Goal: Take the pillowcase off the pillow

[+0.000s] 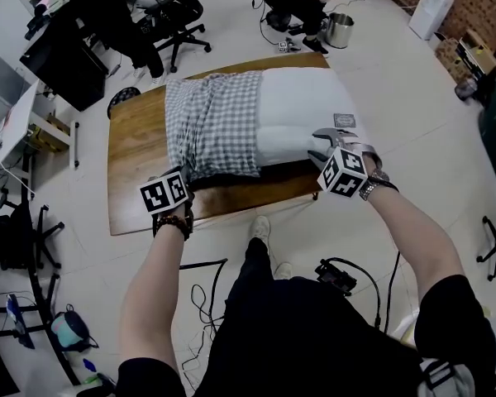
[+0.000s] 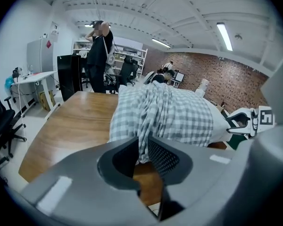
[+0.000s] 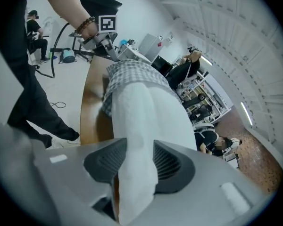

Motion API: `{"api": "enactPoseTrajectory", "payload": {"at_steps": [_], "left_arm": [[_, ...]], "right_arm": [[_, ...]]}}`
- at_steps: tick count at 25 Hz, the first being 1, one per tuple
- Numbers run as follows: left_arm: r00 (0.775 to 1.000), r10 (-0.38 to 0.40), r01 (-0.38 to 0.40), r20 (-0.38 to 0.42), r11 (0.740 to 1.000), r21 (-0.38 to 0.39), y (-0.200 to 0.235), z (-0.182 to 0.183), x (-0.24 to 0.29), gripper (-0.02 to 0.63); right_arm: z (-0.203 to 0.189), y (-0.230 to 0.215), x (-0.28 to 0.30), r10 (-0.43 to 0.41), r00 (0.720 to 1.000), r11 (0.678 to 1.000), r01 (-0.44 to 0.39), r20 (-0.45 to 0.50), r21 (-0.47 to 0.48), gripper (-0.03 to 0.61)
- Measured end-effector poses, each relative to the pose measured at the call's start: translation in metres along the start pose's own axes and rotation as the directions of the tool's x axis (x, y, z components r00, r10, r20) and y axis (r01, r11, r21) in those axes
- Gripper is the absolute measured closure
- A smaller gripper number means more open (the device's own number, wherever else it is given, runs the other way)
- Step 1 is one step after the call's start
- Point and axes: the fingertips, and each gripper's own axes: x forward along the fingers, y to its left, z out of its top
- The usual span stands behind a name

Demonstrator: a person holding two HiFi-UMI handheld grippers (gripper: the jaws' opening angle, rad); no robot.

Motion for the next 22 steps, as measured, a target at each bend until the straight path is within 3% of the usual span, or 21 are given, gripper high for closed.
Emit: {"api": "enactPoseTrajectory", "payload": {"at_steps": [11,22], "left_arm": [[0.996,-0.033,0.023,0.080,0.992,0.121,-0.034,0.033,-0.039,0.541],[0.992,-0.097,0.071,0.086,0.963,0.262,-0.081,0.109,-0.031,0.477]], "right_arm": [[0.037,-0.001,-0.032,-0.031,0.999,0.999,0.030,0.036,0.021,0.402],[0.047,-0.050,-0.031,-0.016,0.999,0.997,0.012,0.039,0.082,0.402]]}}
